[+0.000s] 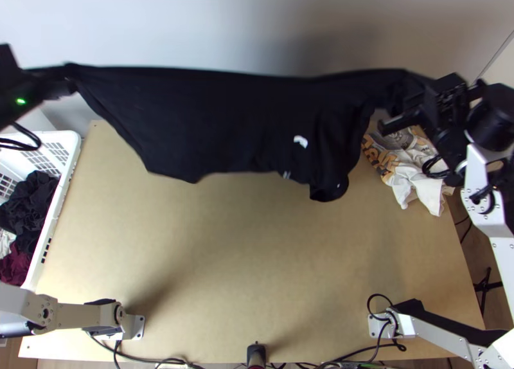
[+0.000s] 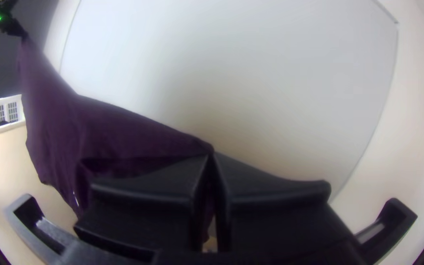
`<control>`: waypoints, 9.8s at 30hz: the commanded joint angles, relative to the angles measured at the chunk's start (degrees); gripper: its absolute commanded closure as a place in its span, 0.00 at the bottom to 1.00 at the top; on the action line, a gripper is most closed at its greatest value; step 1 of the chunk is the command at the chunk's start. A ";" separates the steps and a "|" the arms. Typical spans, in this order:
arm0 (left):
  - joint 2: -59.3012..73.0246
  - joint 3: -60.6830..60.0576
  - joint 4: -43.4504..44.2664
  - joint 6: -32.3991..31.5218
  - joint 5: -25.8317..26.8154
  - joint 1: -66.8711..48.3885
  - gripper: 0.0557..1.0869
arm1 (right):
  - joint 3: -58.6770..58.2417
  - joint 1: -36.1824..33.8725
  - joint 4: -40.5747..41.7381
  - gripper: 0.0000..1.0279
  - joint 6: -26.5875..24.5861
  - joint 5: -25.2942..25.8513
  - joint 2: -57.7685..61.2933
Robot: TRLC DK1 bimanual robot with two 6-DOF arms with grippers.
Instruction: Fold the t-shirt
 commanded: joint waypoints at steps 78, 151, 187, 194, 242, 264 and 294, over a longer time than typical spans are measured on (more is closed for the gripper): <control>-9.57 -4.95 26.68 2.07 -7.96 1.50 0.97 | 1.78 -0.52 19.55 0.98 -14.54 6.85 -7.24; -1.83 -16.38 46.55 6.46 -16.75 -2.72 0.97 | 0.99 -0.69 32.38 0.98 -16.12 11.69 9.28; -3.50 -21.57 60.08 10.68 -24.75 -5.97 0.97 | 9.51 -7.46 42.14 0.98 -21.49 12.74 16.75; -15.89 -46.09 63.60 10.86 -24.40 -7.99 0.97 | -12.90 -4.03 39.94 0.98 -19.20 11.77 3.57; -58.52 -70.52 -26.93 6.11 0.30 -24.17 0.97 | -41.73 20.75 -54.72 0.98 -4.61 10.72 -43.63; -53.60 -63.49 -29.22 7.52 -1.63 -26.98 0.97 | -38.12 21.45 -52.87 0.98 -6.54 5.18 -43.01; -52.11 -32.82 27.65 3.47 -2.86 4.14 0.97 | -22.39 8.62 14.98 0.98 -30.45 6.06 -42.66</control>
